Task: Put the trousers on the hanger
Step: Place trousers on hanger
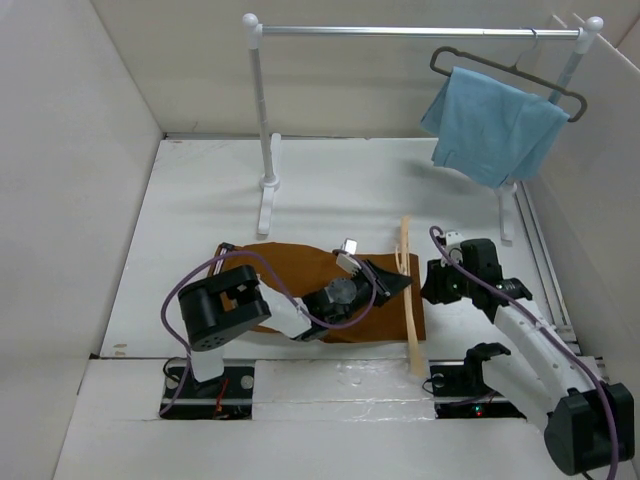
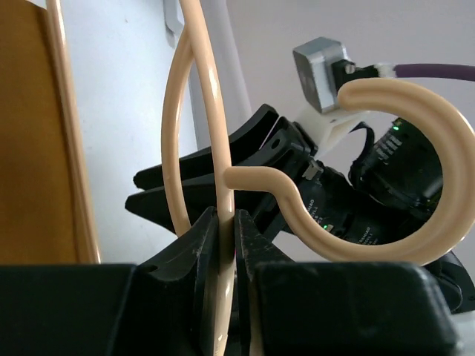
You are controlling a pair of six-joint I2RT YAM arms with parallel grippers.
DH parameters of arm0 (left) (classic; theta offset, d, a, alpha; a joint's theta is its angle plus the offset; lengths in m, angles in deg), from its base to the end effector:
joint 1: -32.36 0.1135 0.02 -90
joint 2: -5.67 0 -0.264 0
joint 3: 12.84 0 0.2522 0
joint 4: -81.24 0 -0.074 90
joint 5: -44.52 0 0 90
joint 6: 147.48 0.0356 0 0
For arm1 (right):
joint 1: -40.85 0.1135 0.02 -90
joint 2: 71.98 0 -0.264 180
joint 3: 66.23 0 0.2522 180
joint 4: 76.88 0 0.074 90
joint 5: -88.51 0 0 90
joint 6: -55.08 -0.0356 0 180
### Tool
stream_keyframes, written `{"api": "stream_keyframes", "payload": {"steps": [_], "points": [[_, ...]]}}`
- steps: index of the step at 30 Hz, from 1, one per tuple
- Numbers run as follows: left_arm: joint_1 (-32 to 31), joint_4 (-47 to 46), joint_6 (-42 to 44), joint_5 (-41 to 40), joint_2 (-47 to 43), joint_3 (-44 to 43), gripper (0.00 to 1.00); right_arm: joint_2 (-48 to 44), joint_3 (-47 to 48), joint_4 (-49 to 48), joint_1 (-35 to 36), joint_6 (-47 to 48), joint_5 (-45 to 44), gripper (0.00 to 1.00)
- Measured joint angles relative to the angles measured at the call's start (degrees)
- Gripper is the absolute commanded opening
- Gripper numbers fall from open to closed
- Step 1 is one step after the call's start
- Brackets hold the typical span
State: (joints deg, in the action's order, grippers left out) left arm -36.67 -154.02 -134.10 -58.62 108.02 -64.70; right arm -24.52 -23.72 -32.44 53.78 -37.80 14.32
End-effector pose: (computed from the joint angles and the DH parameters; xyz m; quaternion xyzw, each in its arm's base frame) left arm 0.1311 -0.3194 0.1859 -0.1285 0.6656 -0.6756 0.2899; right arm 0.1569 0.0460 0.2041 -0.1289 0.9212 0.1750 0.3227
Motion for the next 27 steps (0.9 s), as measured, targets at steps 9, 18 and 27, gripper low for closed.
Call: {"api": "stream_keyframes", "payload": {"steps": [9, 18, 27], "points": [[0.00, -10.80, -4.00, 1.09, 11.41, -2.32, 0.00, 3.43, 1.03, -1.14, -3.61, 5.33, 3.19, 0.38], [-0.20, -12.90, -7.65, 3.61, 16.33, -7.15, 0.00, -2.64, 10.21, 8.41, -7.30, 9.05, 1.27, 0.26], [0.57, -8.90, -6.23, 6.95, 15.15, -10.27, 0.00, -13.25, 19.71, 17.44, -7.74, 9.07, -6.80, 0.28]]}}
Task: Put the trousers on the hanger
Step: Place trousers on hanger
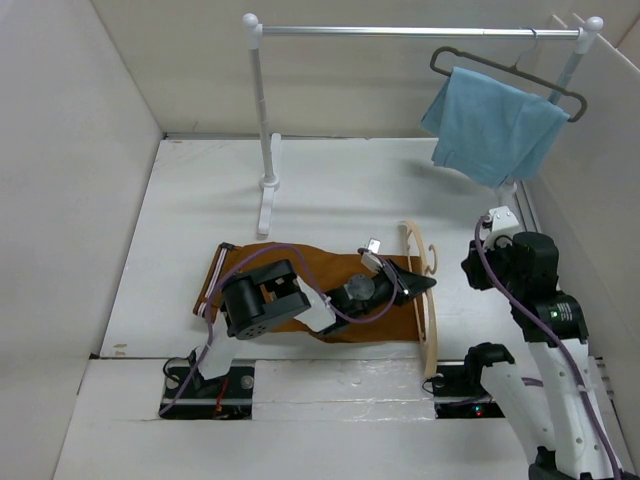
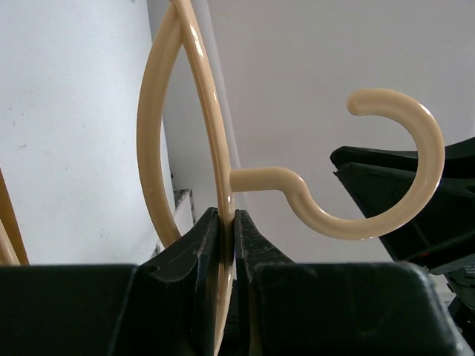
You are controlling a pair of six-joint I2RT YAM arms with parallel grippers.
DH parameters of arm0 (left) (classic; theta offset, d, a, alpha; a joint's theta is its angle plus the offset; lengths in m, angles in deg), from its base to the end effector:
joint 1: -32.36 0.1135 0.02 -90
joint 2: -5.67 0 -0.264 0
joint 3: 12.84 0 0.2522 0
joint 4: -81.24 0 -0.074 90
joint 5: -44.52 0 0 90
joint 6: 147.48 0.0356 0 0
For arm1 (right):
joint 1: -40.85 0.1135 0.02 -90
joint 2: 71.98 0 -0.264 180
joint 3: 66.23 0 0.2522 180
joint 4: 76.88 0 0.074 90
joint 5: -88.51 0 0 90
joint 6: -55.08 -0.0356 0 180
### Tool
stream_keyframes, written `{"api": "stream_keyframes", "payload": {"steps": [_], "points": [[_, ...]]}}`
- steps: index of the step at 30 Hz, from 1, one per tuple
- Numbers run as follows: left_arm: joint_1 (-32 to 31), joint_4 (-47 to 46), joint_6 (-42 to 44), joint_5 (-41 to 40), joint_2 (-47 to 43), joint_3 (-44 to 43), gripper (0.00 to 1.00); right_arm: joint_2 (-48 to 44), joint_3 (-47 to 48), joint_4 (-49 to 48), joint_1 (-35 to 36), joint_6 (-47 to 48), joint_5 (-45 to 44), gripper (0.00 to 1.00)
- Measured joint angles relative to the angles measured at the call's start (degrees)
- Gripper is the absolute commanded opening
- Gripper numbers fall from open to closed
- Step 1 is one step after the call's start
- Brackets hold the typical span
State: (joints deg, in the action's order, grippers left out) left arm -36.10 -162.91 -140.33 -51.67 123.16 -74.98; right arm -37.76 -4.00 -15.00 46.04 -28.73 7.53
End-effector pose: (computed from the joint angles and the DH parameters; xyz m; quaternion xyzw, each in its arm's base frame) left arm 0.1480 -0.3645 0.1570 -0.1221 0.6396 -0.7258 0.2219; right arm 0.1140 0.0160 0.3196 -0.1240 0.8717 0.0653 0.4696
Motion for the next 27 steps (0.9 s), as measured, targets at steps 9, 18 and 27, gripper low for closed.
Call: {"api": "stream_keyframes", "payload": {"steps": [9, 18, 27], "points": [[0.33, -8.74, -5.11, 2.86, 7.82, -1.86, 0.00, 3.39, -2.34, 1.01, 0.00, 0.70, 1.51, 0.27], [1.95, 0.09, 1.14, 11.10, 2.73, -5.49, 0.00, 1.01, 2.93, 1.31, 0.00, 0.02, -1.55, 0.21], [5.57, 7.50, 8.70, 14.62, -15.08, 7.30, 0.00, 8.02, -8.87, -5.49, 0.00, -0.44, 4.31, 0.50]]}}
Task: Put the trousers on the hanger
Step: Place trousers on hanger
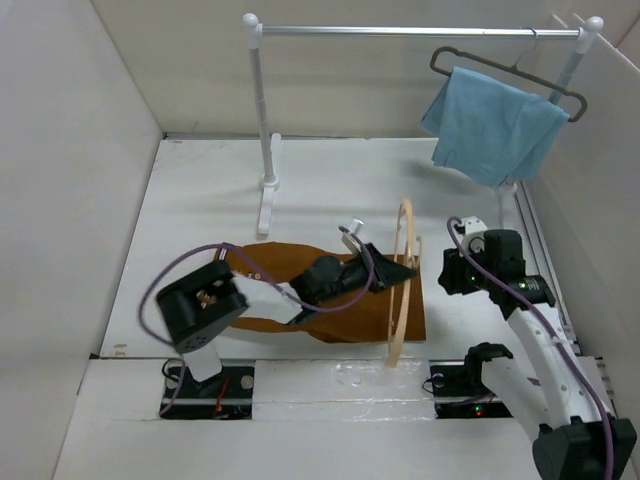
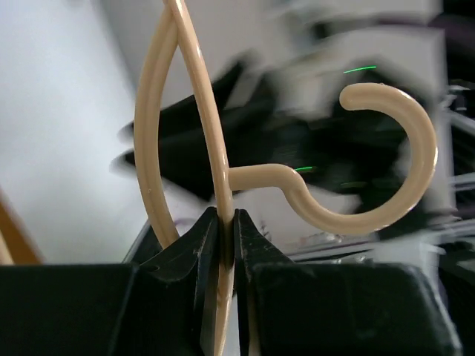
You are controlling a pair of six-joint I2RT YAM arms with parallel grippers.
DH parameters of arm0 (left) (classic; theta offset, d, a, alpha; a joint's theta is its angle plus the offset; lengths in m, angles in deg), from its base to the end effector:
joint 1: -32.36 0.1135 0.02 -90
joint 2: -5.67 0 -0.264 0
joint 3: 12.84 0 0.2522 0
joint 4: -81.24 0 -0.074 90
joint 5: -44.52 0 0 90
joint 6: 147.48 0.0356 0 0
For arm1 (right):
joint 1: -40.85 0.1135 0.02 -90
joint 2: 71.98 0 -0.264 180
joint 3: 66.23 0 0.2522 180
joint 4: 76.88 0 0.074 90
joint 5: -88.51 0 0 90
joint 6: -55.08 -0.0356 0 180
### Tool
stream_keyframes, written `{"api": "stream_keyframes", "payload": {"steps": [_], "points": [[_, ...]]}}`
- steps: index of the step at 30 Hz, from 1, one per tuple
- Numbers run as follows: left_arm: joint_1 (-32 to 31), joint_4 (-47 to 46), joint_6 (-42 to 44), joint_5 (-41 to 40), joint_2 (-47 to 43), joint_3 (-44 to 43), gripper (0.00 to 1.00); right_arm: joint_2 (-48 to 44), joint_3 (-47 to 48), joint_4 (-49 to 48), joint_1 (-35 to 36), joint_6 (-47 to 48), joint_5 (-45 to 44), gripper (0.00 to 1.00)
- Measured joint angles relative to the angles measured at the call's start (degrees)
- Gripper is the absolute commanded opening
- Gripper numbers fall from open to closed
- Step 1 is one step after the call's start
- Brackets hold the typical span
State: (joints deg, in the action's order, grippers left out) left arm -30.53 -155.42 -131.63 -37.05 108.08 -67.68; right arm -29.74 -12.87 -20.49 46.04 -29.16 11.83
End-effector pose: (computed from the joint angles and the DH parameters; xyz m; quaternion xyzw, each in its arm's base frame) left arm 0.1570 -0.3181 0.2024 -0.0078 0.6495 -0.7236 0.2335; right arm 0.1471 0.0216 0.2624 -0.1316 0.9101 0.1054 0.3785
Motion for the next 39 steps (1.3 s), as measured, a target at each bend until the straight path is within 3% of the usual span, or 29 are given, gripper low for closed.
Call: {"api": "stream_keyframes", "payload": {"steps": [6, 11, 12, 14, 16, 17, 21, 27, 32, 35, 36, 38, 39], "points": [[9.92, 1.88, 9.46, 0.07, -24.87, 2.01, 0.00, 9.25, -7.19, -12.46, 0.28, -2.21, 6.93, 0.59], [14.60, 7.58, 14.12, 1.38, -33.18, 1.16, 0.00, 19.45, -12.55, -22.82, 5.29, -6.88, 8.50, 0.59], [14.97, 9.01, 14.73, 2.14, -33.70, 1.09, 0.00, 20.41, -13.81, -25.09, 6.32, -8.28, 8.63, 0.56], [15.76, 11.80, 15.43, 4.22, -33.90, 1.07, 0.00, 22.73, -15.21, -30.77, 7.93, -11.52, 9.31, 0.36], [17.20, 14.97, 15.80, 6.32, -33.90, 1.07, 0.00, 26.62, -16.00, -37.99, 9.29, -15.43, 9.88, 0.06], [18.10, 16.57, 16.06, 7.06, -33.92, 1.07, 0.00, 29.59, -16.04, -42.12, 10.38, -17.84, 10.25, 0.01], [22.34, 23.08, 17.33, 9.64, -35.39, 1.07, 0.00, 41.94, -11.89, -57.22, 16.81, -27.43, 10.49, 0.00], [29.35, 29.79, 19.32, 13.07, -38.49, -1.01, 0.00, 58.38, -0.68, -70.38, 22.60, -39.76, 8.59, 0.00], [28.85, 29.35, 19.37, 14.21, -37.99, -2.05, 0.00, 58.40, -0.13, -70.90, 22.01, -45.05, 6.10, 0.01], [27.19, 26.05, 17.38, 14.88, -35.60, -1.22, 0.00, 51.76, -1.07, -64.70, 22.08, -43.87, 2.58, 0.17], [26.84, 24.35, 16.39, 15.13, -34.71, -0.48, 0.00, 48.89, -1.99, -63.12, 22.16, -43.52, 1.57, 0.32], [26.53, 21.42, 14.45, 15.34, -32.92, 1.79, 0.00, 42.56, -3.67, -59.19, 22.25, -42.32, -0.44, 0.50], [26.05, 20.41, 13.42, 15.28, -31.95, 2.69, 0.00, 39.67, -4.17, -57.02, 22.25, -41.51, -1.16, 0.68]]}}
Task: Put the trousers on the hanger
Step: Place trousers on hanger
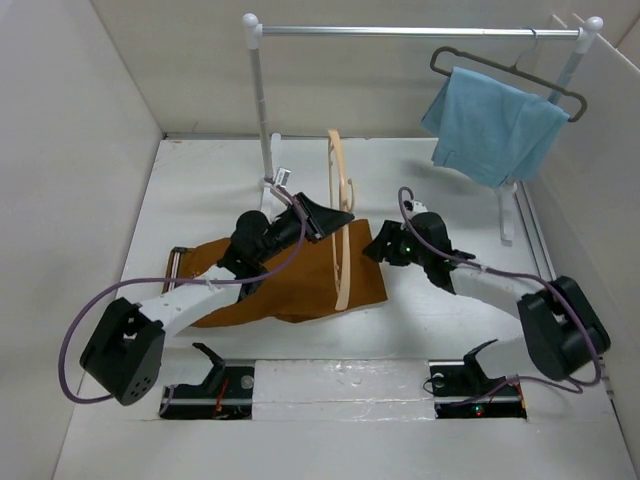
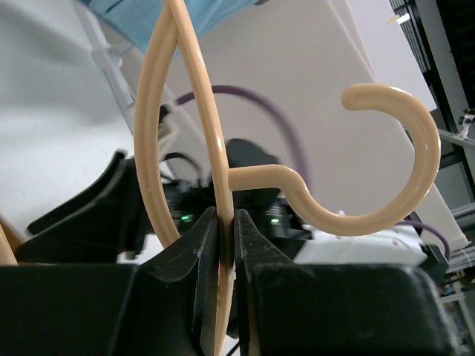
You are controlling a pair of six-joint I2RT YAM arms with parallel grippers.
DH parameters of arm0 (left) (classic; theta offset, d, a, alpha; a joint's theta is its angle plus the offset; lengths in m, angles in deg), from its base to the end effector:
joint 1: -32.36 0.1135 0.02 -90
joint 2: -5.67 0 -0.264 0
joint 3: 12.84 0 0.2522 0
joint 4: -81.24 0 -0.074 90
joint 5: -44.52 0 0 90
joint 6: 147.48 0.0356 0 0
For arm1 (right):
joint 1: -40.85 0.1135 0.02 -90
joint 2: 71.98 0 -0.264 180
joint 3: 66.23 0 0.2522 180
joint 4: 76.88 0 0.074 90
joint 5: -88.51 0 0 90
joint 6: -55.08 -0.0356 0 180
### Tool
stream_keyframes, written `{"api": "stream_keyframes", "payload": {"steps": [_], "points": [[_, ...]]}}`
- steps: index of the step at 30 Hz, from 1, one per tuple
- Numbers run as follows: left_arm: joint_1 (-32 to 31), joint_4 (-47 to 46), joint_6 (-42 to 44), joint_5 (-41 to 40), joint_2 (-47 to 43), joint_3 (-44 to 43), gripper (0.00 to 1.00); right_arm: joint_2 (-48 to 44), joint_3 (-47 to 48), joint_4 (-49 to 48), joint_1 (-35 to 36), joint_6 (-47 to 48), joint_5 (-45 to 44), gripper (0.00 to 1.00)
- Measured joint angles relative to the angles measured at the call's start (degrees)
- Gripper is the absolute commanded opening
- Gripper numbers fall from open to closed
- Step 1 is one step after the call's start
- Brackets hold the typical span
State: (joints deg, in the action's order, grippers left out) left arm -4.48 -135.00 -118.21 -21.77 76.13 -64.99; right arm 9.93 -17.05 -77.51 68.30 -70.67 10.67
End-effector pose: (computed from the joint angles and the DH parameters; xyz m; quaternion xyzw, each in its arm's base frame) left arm 0.2095 -0.1749 0.3159 0.0434 0.5976 -0.6750 0.4305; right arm 0.2514 0.1390 0.1807 0.0118 0.8715 0.3311 0.3614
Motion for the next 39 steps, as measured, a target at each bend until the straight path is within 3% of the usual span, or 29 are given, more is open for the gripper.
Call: {"api": "stream_keyframes", "payload": {"steps": [2, 5, 7, 9, 10, 12, 17, 21, 23, 27, 28, 31, 36, 39], "points": [[-1.20, -1.07, -1.20, -1.25, 2.08, 0.59, 0.00, -5.07, -0.24, 4.70, -0.79, 2.54, -0.94, 0.75], [-6.05, -3.74, -1.88, -3.76, 5.55, 0.39, 0.00, -12.28, 0.50, 13.55, -3.82, 7.93, -1.46, 0.75], [-10.14, -7.02, -2.54, -5.60, 8.66, -0.02, 0.00, -17.27, 1.95, 19.93, -7.61, 12.39, -2.78, 0.60], [-13.60, -11.50, -3.67, -7.45, 12.85, -0.35, 0.00, -22.14, 4.20, 25.27, -11.72, 16.52, -4.09, 0.37], [-14.84, -13.57, -4.22, -8.33, 15.17, -0.63, 0.00, -24.52, 5.55, 27.61, -14.08, 18.62, -4.48, 0.32], [-16.17, -17.27, -5.68, -10.10, 20.63, -1.92, 0.00, -28.89, 8.20, 30.82, -18.40, 22.25, -4.94, 0.27], [-17.79, -21.53, -10.78, -14.45, 37.86, -9.46, 0.00, -36.30, 9.90, 35.56, -24.61, 28.65, -5.25, 0.26], [-17.94, -24.61, -16.94, -16.39, 50.29, -13.25, 0.00, -34.27, 11.80, 39.67, -24.63, 34.51, -4.48, 0.25], [-18.05, -26.93, -18.71, -17.49, 51.65, -13.09, 0.00, -31.76, 12.07, 39.71, -24.65, 37.29, -2.67, 0.26], [-18.08, -31.23, -19.98, -19.87, 49.44, -7.32, 0.00, -24.48, 12.33, 39.78, -24.79, 43.45, 4.63, 0.02], [-18.08, -32.22, -20.17, -20.35, 48.48, -5.27, 0.00, -22.29, 12.50, 39.82, -24.79, 44.76, 6.67, 0.00], [-18.08, -33.33, -20.04, -21.49, 44.17, 0.85, 0.00, -17.99, 11.78, 39.76, -24.79, 46.86, 11.32, 0.05], [-17.42, -33.24, -18.78, -22.73, 38.29, 7.76, 0.00, -19.63, 8.22, 38.66, -22.64, 48.63, 16.81, 0.33], [-17.05, -33.62, -18.71, -23.02, 37.31, 9.49, 0.00, -17.79, 8.26, 38.10, -18.62, 49.96, 18.38, 0.44]]}}
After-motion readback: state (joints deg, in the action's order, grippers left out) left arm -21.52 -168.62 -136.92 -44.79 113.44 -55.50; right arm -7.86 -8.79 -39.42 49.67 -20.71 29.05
